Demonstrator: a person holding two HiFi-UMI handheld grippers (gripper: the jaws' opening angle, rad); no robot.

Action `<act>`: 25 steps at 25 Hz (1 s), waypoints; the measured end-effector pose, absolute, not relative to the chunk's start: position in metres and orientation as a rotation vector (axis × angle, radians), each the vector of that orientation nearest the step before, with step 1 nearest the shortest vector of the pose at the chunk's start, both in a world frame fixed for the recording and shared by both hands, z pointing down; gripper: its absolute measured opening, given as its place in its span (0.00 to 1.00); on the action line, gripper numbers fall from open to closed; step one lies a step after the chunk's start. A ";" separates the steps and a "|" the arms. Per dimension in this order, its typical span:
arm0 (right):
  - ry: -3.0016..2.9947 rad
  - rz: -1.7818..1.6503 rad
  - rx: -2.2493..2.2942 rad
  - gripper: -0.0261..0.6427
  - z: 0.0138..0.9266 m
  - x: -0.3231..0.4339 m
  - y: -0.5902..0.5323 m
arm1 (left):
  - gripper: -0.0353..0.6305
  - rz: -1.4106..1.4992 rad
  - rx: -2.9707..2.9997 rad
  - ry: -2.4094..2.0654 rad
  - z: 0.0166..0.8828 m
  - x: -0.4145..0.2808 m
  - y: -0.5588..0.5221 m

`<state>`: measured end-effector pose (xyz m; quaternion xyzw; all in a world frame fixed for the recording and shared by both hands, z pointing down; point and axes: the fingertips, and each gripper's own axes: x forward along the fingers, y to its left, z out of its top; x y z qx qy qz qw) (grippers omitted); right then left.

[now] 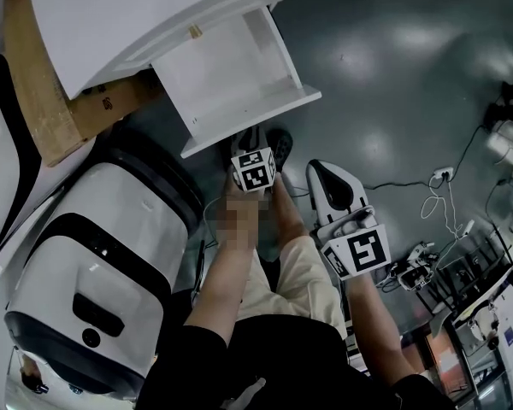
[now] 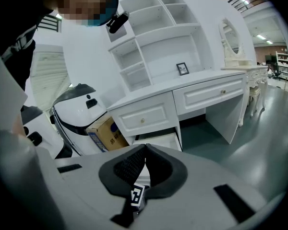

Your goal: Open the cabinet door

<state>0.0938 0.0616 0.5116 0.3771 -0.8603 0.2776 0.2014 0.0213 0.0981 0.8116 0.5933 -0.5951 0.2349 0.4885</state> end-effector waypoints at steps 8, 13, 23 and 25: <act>-2.434 0.713 1.091 0.07 0.460 0.091 0.052 | 0.19 0.559 1.482 -1.401 0.757 0.029 0.109; -2.454 0.669 1.120 0.07 0.421 0.086 0.052 | 0.18 0.556 1.514 -1.417 0.710 0.012 0.107; -2.510 0.606 1.150 0.07 0.341 0.075 0.048 | 0.13 0.544 1.593 -1.461 0.603 -0.023 0.087; -2.519 0.601 1.158 0.07 0.326 0.076 0.044 | 0.12 0.546 1.613 -1.473 0.582 -0.028 0.081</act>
